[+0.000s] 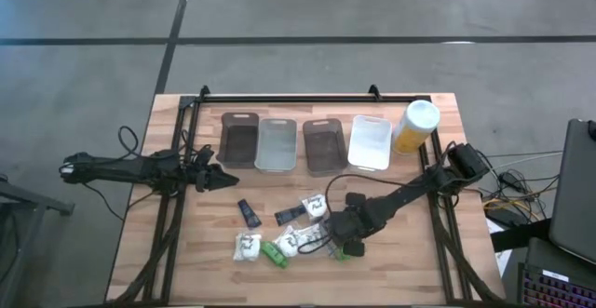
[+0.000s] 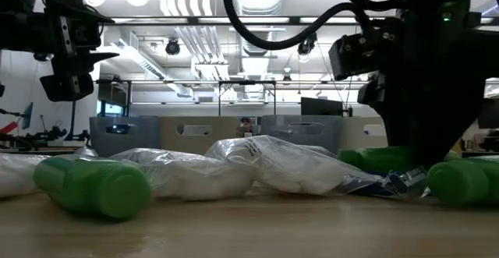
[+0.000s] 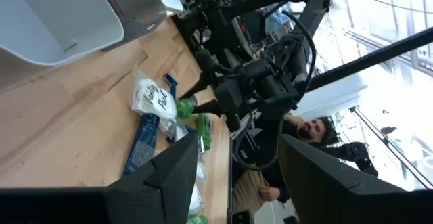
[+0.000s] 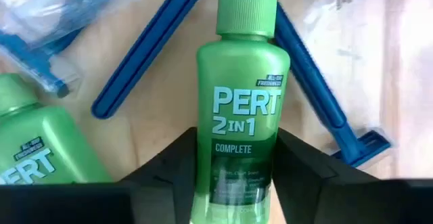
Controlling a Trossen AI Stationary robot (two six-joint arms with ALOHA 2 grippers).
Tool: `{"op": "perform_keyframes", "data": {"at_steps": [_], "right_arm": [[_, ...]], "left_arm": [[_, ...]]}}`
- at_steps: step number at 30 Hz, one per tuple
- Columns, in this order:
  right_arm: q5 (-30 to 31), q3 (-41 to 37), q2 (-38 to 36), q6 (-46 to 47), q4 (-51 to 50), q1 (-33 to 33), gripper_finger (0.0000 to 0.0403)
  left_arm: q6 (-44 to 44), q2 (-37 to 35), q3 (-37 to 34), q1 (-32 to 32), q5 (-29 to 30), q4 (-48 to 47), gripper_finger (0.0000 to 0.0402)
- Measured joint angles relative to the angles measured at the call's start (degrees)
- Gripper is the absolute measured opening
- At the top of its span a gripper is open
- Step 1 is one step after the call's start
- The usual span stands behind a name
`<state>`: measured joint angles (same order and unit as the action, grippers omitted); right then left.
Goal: Pick & Place Travel size toiletries
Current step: Put the green shampoo into the white bin
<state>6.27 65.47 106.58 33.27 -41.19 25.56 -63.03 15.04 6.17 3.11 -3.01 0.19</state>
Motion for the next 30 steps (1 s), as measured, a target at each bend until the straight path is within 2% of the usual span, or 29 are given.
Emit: {"op": "perform_keyframes", "data": {"at_steps": [6, 11, 15, 22, 26, 28, 30], "right_arm": [[-0.3, 0.6, -3.0, 5.1, -0.2, 1.3, 0.0115], [-0.5, 0.6, -7.9, 16.1, -0.9, 3.7, 0.0117], [2.2, 0.6, -13.1, 32.8, -5.3, 6.2, 0.0115], [15.2, 0.6, -24.8, 66.5, -19.6, 9.1, 0.0119], [22.5, 0.0, -31.0, 78.0, -29.5, 4.1, 0.0117], [22.7, -1.1, -33.6, 77.7, -30.3, -1.2, 0.0115], [21.8, -2.7, -35.8, 73.1, -28.6, -7.6, 0.0115]], "left_arm": [[-0.3, 0.0, 0.0, 0.0, 0.3, 0.0, 0.0209], [-1.5, 0.0, 0.0, 0.0, 0.4, 0.1, 0.0209], [-1.6, 0.0, 0.0, 0.0, 0.6, 0.3, 0.0209], [-1.9, 0.0, 0.0, 0.0, 3.4, 1.7, 0.0209], [-2.2, 0.0, 0.0, 0.0, 6.7, 3.3, 0.0209], [-2.2, 0.0, 0.0, 0.0, 6.9, 3.3, 0.0209], [-2.2, 0.0, 0.0, 0.0, 6.9, 3.3, 0.0209]]}}
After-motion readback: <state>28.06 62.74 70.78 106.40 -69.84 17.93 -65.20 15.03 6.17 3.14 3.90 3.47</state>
